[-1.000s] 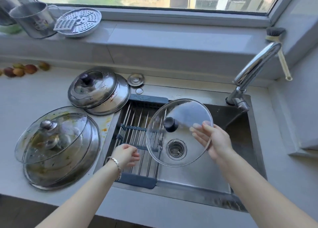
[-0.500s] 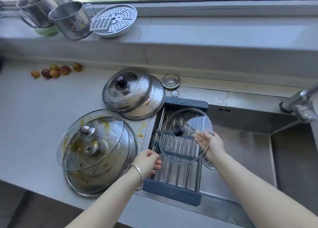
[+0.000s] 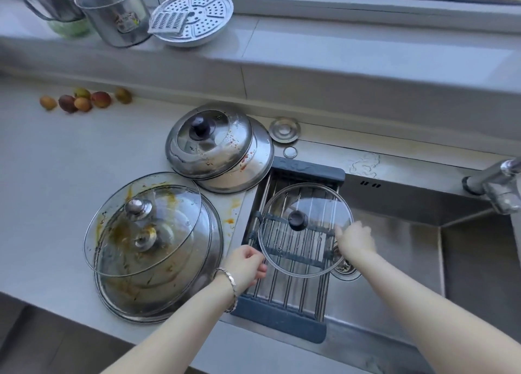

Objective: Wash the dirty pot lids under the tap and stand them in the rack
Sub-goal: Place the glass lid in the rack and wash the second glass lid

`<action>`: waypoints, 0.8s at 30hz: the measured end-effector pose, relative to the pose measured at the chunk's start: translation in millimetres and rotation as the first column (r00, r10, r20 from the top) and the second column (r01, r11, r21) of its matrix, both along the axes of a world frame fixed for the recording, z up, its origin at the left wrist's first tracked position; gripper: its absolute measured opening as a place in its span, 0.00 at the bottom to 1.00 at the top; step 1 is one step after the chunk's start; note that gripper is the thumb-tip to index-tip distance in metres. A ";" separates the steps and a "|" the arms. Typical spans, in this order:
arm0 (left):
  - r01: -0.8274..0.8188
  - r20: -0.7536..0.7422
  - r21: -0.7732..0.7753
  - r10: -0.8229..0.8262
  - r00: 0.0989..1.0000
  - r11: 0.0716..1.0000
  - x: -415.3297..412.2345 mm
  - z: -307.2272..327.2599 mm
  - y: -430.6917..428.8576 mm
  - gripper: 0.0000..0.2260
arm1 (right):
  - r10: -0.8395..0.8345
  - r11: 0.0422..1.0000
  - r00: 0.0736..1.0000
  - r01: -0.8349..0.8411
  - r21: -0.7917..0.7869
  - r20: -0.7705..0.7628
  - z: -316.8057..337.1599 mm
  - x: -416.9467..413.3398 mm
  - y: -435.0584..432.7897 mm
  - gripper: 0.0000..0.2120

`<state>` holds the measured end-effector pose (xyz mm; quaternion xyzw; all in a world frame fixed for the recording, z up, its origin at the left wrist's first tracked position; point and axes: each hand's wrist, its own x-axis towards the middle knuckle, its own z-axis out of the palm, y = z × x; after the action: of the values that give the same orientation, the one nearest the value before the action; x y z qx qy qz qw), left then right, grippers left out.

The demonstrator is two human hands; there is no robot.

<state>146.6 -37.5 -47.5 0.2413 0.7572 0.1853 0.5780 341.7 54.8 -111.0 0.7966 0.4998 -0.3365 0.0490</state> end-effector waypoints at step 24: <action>0.239 -0.848 -0.297 -0.371 0.378 0.924 -193.3 10.6 39.8 0.15 | 0.578 0.815 0.815 -0.579 -0.017 -0.032 105.3 -31.2 -27.5 0.19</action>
<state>-46.7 2.3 -36.8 0.4008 0.8981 -0.1274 0.1288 310.6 27.3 -5.7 0.6021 0.7143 -0.3224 0.1527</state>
